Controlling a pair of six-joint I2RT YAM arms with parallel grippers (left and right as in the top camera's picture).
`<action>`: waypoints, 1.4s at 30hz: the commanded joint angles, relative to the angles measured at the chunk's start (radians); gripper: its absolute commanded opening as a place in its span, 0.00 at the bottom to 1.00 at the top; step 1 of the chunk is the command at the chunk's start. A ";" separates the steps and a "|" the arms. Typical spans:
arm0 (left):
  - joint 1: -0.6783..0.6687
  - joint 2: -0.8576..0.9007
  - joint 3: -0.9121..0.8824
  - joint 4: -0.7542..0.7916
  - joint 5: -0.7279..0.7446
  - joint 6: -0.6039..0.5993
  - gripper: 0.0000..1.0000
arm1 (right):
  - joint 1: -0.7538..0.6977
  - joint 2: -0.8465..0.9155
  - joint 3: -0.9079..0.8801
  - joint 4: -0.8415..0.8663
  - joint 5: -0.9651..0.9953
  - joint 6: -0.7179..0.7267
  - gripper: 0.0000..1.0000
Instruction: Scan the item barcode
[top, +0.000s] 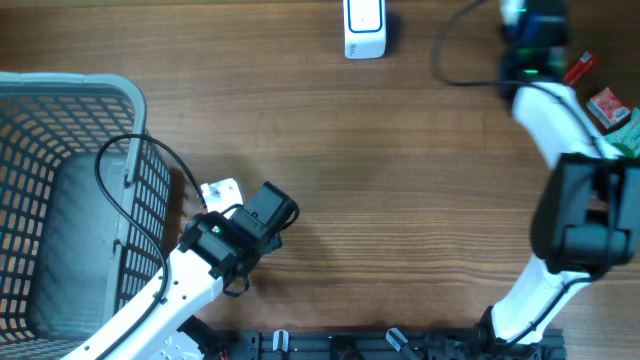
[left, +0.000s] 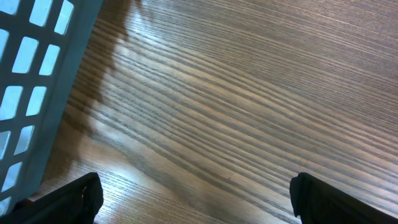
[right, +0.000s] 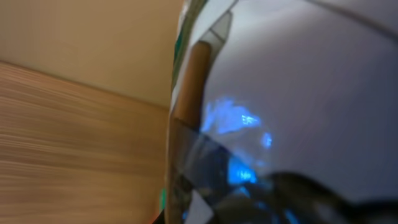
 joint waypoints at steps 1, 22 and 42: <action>-0.003 0.009 -0.001 -0.005 0.013 -0.012 1.00 | -0.183 -0.029 0.011 -0.002 0.042 0.068 0.04; -0.004 0.008 -0.001 -0.017 0.058 -0.013 1.00 | -0.523 -0.257 0.010 -0.399 -0.343 0.549 1.00; -0.158 -0.512 -0.001 0.070 -0.284 -0.012 1.00 | -0.149 -0.777 0.010 -0.587 -0.895 0.853 1.00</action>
